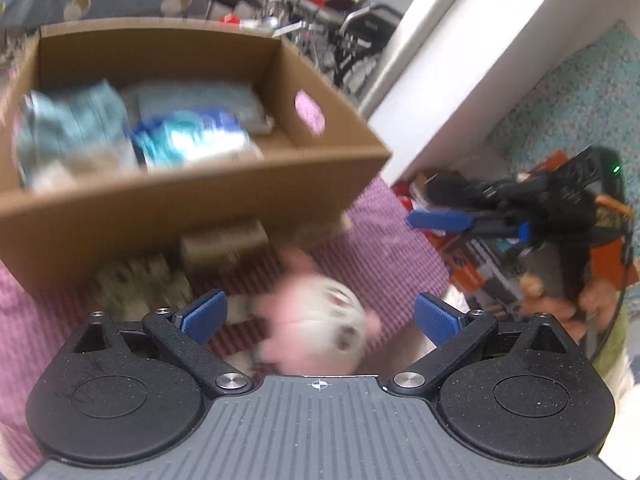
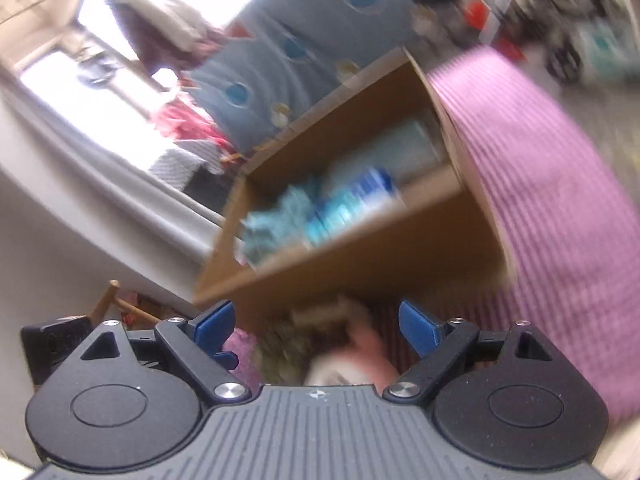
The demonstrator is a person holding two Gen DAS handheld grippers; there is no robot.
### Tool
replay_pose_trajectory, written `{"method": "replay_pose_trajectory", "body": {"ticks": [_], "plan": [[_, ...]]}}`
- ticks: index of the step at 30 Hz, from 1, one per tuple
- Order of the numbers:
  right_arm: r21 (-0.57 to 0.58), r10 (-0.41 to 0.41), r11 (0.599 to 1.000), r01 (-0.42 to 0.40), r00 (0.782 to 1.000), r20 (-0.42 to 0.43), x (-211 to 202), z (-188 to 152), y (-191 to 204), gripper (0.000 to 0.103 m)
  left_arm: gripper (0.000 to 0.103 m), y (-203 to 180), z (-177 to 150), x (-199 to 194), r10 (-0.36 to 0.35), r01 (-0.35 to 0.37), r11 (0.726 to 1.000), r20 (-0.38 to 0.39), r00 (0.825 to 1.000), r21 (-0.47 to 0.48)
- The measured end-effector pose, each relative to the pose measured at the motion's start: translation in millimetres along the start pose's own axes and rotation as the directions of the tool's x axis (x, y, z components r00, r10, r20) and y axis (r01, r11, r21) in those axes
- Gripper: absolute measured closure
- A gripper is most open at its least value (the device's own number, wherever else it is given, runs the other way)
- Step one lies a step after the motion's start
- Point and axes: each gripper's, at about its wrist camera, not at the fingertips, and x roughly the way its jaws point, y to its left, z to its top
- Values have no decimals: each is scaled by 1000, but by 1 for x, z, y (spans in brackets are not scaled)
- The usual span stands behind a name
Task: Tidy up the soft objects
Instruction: 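Move the right gripper back to the pink plush toy on the table, then grasp the pink plush toy by its head with the right gripper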
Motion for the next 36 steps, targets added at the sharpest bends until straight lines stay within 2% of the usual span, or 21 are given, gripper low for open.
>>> {"method": "replay_pose_trajectory", "body": {"ticks": [7, 12, 16, 20, 28, 32, 36], "plan": [[147, -13, 989, 23, 997, -71, 31, -39, -24, 12, 3, 5, -27, 31, -35, 31, 998, -78, 996, -56], [130, -79, 988, 87, 994, -69, 25, -39, -17, 12, 3, 1, -35, 36, -39, 38, 999, -81, 996, -21], [146, -83, 985, 88, 996, -41, 10, -43, -13, 12, 3, -4, -43, 38, -48, 50, 998, -82, 995, 24], [194, -70, 978, 77, 997, -45, 6, -56, -13, 9, 3, -3, -48, 39, -77, 80, 997, -88, 993, 24], [212, -124, 969, 128, 992, -33, 5, -71, -15, 9, 4, -3, -55, 36, -88, 92, 995, -71, 994, 50], [207, -116, 971, 120, 993, -34, 11, -71, -19, 9, 6, -8, -53, 43, -69, 75, 995, -94, 993, 68], [182, -104, 977, 111, 993, -49, 21, -68, -22, 9, 6, -13, -52, 50, -30, 37, 995, -85, 996, 90]]}}
